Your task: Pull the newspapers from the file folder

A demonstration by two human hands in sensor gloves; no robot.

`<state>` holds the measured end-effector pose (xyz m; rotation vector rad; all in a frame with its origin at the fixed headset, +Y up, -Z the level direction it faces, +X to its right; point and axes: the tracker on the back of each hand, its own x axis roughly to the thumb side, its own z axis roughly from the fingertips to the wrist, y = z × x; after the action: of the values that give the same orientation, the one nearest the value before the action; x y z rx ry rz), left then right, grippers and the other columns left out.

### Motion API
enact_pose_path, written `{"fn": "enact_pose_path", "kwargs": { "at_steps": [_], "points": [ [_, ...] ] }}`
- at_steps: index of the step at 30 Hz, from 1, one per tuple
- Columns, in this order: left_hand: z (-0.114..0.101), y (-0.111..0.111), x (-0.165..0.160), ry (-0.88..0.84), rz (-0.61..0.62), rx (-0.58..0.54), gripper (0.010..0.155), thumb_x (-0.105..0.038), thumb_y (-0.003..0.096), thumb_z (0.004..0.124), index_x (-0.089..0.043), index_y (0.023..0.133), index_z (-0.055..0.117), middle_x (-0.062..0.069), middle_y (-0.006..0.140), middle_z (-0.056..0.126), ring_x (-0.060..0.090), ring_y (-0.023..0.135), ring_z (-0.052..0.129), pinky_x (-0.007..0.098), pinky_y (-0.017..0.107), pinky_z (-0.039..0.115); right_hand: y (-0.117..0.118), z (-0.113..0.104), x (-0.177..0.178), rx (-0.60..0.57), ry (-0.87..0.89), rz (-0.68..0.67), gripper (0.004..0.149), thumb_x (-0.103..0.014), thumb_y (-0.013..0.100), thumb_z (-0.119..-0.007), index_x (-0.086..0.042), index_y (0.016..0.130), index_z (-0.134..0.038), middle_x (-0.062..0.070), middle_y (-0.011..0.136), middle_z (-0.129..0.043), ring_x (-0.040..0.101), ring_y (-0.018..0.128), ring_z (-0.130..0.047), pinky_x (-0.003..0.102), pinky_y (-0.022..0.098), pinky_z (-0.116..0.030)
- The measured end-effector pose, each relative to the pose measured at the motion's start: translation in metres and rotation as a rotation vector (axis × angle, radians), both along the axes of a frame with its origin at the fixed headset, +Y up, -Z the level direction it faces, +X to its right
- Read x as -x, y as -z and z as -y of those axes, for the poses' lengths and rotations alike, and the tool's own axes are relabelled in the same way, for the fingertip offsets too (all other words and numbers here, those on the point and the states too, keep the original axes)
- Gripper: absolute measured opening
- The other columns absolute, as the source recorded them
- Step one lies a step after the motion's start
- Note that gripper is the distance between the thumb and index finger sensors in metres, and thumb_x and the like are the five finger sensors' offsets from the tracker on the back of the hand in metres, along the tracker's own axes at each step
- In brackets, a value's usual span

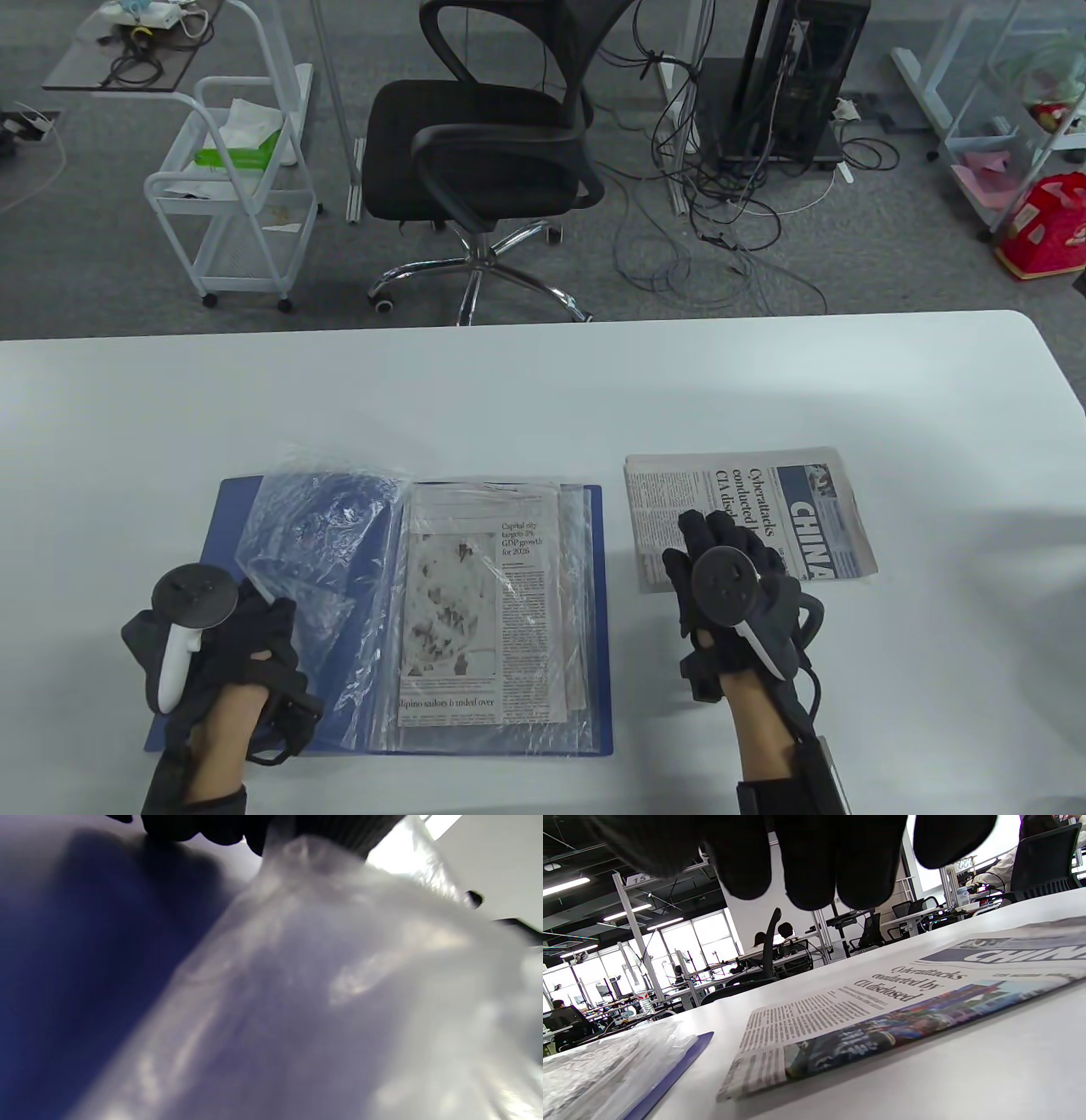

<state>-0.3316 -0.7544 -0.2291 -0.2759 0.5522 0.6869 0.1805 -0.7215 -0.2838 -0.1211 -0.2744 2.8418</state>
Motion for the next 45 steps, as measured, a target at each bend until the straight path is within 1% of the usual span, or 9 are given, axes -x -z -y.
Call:
{"fn": "enact_pose_path", "kwargs": {
  "at_steps": [6,12,16,22,25,30,33,37,45],
  "points": [
    [0.001,-0.001,0.017,0.124,-0.050,0.057,0.074,-0.038,0.0511,0.071,-0.004,0.111,0.043,0.030,0.117,0.038,0.059,0.104,0.050,0.068,0.069,0.049,0.001,0.000,-0.001,0.010,0.004,0.006,0.058,-0.053,0.041,-0.071,-0.031,0.095,-0.071,0.009,0.102,-0.077,0.041,0.092,-0.082,0.066,0.064,-0.063],
    [-0.038,-0.012,0.019,0.060,-0.069,-0.201,0.078,-0.036,0.0514,0.071,-0.005,0.110,0.031,0.031,0.116,0.028,0.061,0.104,0.045,0.069,0.069,0.046,0.000,-0.004,-0.003,-0.004,0.015,0.011,0.058,-0.053,0.041,-0.071,-0.031,0.095,-0.070,0.009,0.102,-0.077,0.041,0.092,-0.082,0.065,0.064,-0.063],
    [-0.071,-0.018,0.000,0.091,0.098,-0.397,0.066,-0.026,0.0511,0.070,-0.011,0.112,0.051,0.028,0.118,0.039,0.060,0.104,0.045,0.069,0.069,0.046,0.000,-0.005,-0.003,-0.008,0.019,0.010,0.058,-0.053,0.040,-0.071,-0.031,0.095,-0.070,0.009,0.102,-0.077,0.041,0.092,-0.082,0.065,0.063,-0.063],
    [-0.097,-0.023,-0.051,0.198,0.476,-0.474,0.059,-0.025,0.0506,0.071,-0.018,0.109,0.073,0.019,0.120,0.060,0.055,0.108,0.052,0.067,0.072,0.045,0.000,-0.004,-0.003,-0.013,0.018,0.004,0.058,-0.052,0.040,-0.071,-0.030,0.094,-0.071,0.009,0.102,-0.077,0.041,0.091,-0.082,0.066,0.063,-0.063],
    [-0.089,-0.021,-0.085,0.171,0.731,-0.434,0.060,-0.031,0.0522,0.072,-0.018,0.111,0.068,0.017,0.123,0.049,0.053,0.110,0.038,0.069,0.072,0.031,0.000,-0.004,-0.003,-0.015,0.017,0.001,0.058,-0.052,0.041,-0.071,-0.030,0.094,-0.071,0.010,0.102,-0.077,0.042,0.091,-0.082,0.066,0.063,-0.063],
    [-0.063,-0.020,-0.136,0.323,0.967,-0.285,0.065,-0.045,0.0499,0.074,-0.017,0.108,0.073,0.016,0.120,0.061,0.052,0.109,0.051,0.067,0.073,0.038,0.000,-0.003,-0.001,-0.003,0.005,-0.005,0.058,-0.052,0.041,-0.071,-0.030,0.094,-0.071,0.010,0.102,-0.077,0.042,0.091,-0.082,0.066,0.063,-0.063],
    [-0.024,-0.018,-0.167,0.344,1.111,-0.014,0.077,-0.048,0.0486,0.075,-0.015,0.113,0.050,0.018,0.122,0.038,0.053,0.110,0.037,0.067,0.073,0.035,0.000,-0.001,0.001,0.003,0.000,-0.013,0.058,-0.052,0.041,-0.071,-0.030,0.094,-0.072,0.010,0.102,-0.077,0.041,0.091,-0.083,0.065,0.063,-0.064],
    [0.015,-0.014,-0.184,0.310,1.180,0.123,0.093,-0.052,0.0463,0.076,-0.015,0.112,0.021,0.020,0.117,0.009,0.055,0.103,0.013,0.068,0.070,0.026,0.000,0.002,0.006,0.020,-0.017,-0.029,0.058,-0.053,0.041,-0.071,-0.030,0.094,-0.072,0.009,0.102,-0.077,0.041,0.091,-0.083,0.065,0.063,-0.064],
    [0.025,-0.013,-0.193,0.391,1.185,0.127,0.088,-0.049,0.0444,0.078,-0.016,0.110,0.030,0.017,0.115,0.016,0.054,0.103,0.022,0.067,0.070,0.033,0.000,-0.001,0.021,0.025,-0.014,-0.065,0.058,-0.054,0.041,-0.070,-0.032,0.095,-0.070,0.007,0.104,-0.076,0.040,0.093,-0.082,0.065,0.065,-0.064]
  ]
}}
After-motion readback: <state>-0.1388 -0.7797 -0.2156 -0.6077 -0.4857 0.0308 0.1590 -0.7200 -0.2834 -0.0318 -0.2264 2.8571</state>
